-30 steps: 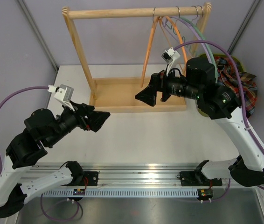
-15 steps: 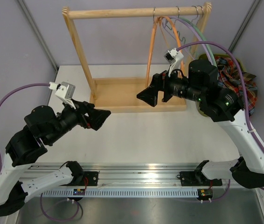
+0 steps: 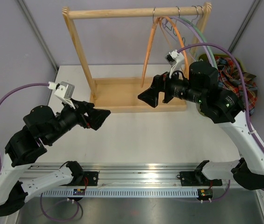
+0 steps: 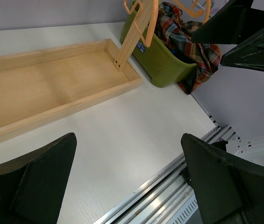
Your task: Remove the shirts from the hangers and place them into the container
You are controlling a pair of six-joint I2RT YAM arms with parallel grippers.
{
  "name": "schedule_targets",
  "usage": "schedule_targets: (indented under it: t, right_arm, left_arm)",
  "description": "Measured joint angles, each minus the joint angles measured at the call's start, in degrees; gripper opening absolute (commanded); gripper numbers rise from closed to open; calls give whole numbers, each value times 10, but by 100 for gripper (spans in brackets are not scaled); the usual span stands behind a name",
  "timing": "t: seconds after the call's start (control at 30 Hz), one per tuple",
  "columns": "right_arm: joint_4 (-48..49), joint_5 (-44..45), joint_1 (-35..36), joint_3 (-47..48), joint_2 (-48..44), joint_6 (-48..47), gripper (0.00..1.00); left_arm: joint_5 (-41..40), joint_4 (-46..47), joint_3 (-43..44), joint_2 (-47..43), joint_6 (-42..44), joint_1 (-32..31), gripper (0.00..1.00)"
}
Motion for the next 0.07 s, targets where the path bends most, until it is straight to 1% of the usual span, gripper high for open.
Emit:
schedule_targets:
  t: [0.07]
  right_arm:
    - [0, 6, 0, 0, -2, 0, 100]
  left_arm:
    - [0, 0, 0, 0, 0, 0, 99]
